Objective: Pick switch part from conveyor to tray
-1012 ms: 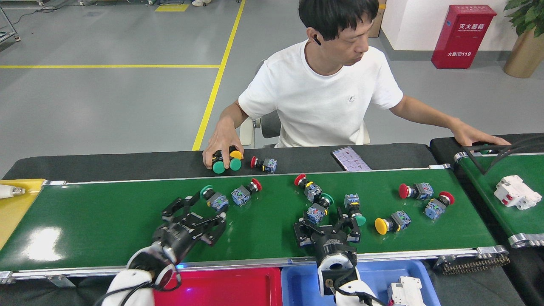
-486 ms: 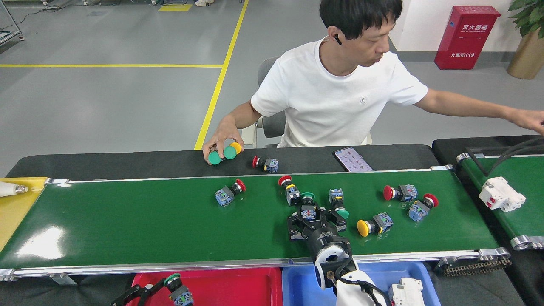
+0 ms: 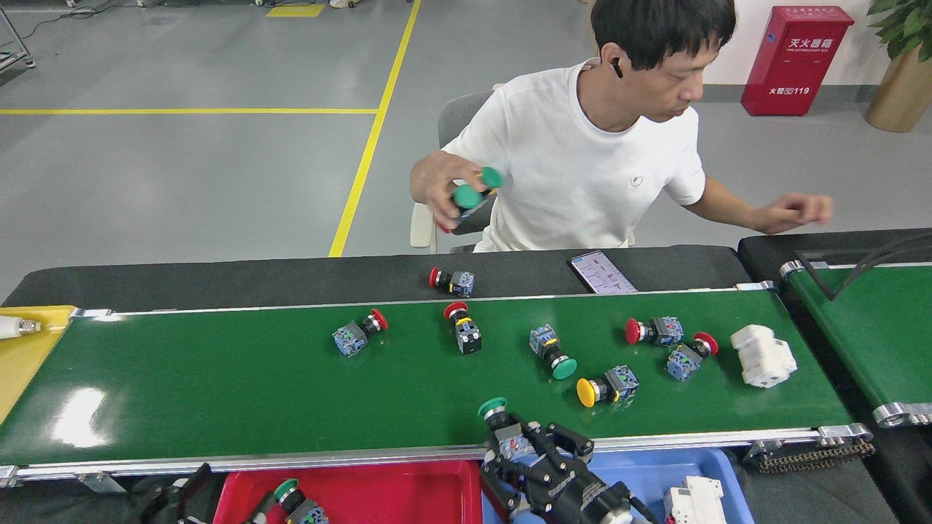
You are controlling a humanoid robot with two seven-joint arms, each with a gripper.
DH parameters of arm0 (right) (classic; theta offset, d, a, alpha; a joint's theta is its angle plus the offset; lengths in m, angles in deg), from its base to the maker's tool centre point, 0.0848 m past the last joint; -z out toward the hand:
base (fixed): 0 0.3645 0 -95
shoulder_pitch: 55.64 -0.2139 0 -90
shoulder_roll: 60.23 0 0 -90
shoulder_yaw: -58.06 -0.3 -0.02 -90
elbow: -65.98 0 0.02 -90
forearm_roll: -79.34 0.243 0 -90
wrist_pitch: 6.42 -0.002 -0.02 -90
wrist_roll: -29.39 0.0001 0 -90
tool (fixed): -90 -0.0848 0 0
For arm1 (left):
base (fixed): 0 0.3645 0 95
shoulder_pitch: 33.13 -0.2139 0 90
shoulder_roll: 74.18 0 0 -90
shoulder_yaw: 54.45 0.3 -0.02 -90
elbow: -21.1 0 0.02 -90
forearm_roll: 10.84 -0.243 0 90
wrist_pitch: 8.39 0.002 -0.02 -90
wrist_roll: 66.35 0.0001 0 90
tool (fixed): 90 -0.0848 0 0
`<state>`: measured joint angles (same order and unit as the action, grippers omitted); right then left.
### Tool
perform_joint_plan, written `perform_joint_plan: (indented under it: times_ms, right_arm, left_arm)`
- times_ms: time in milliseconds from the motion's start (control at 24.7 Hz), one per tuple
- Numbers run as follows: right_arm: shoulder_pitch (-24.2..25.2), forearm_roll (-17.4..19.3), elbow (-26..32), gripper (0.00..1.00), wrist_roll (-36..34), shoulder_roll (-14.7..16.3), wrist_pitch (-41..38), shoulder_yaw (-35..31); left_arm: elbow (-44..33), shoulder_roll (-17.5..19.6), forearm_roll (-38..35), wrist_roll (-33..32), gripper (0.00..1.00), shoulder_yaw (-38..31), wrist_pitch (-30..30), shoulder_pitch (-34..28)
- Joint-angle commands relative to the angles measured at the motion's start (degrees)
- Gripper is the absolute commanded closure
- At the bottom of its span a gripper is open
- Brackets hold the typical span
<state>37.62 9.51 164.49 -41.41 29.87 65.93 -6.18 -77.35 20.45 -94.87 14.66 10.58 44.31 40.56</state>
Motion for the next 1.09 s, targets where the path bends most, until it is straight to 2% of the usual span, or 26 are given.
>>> perform_joint_plan:
  times_ms: [0,81,202,324,526,607,688,810,1012,1053]
  right_arm:
    - [-0.19,-0.22,0.98,0.05,0.49,-0.62,-1.16,0.43]
    - [-0.45,-0.39,0.98,0.05,0.49,-0.80,-1.07,0.34]
    - [-1.51,-0.39,0.98,0.05,0.49,-1.15,-0.98,0.17]
    - [-3.35,-0.39,1.16,0.05,0.40,-1.24,2.62,-1.24]
    - [-5.46,-0.48,1.51,0.06,-1.00,-1.24,7.45,-12.14]
    - [-5.29,-0.48,1.51,0.06,-4.52,-0.98,7.54,-17.15]
    - [-3.79,-0.57,1.86,0.08,-9.88,-0.62,7.54,-20.92]
    - [1.92,-0.66,2.91,0.08,-17.70,-0.01,7.45,-23.21]
    - [9.56,-1.80,2.91,0.08,-19.99,1.40,7.45,-25.76]
    - [10.71,-1.98,2.91,0.08,-20.25,1.66,7.45,-25.76]
  left_arm:
    - [-0.25,0.21,0.36,-0.94,0.00,-1.05,0.65,0.40]
    - [-0.07,0.29,0.36,-1.03,0.00,-1.05,1.36,1.28]
    - [1.16,1.00,-0.70,-1.47,0.00,0.27,3.82,6.38]
    - [9.33,1.08,-6.59,-2.34,0.00,4.31,4.78,17.36]
    - [24.45,2.23,-10.72,-2.17,0.00,7.39,5.22,30.55]
    - [29.63,2.58,-11.86,-1.29,0.00,8.62,6.10,34.59]
    - [34.03,3.11,-12.04,-0.67,0.00,10.46,7.25,37.05]
    - [38.16,3.72,-12.04,0.47,0.00,12.92,8.65,39.16]
    - [44.93,4.78,-12.04,2.14,0.01,13.28,9.71,43.55]
    - [46.24,5.22,-12.04,2.75,0.10,13.45,9.71,44.34]
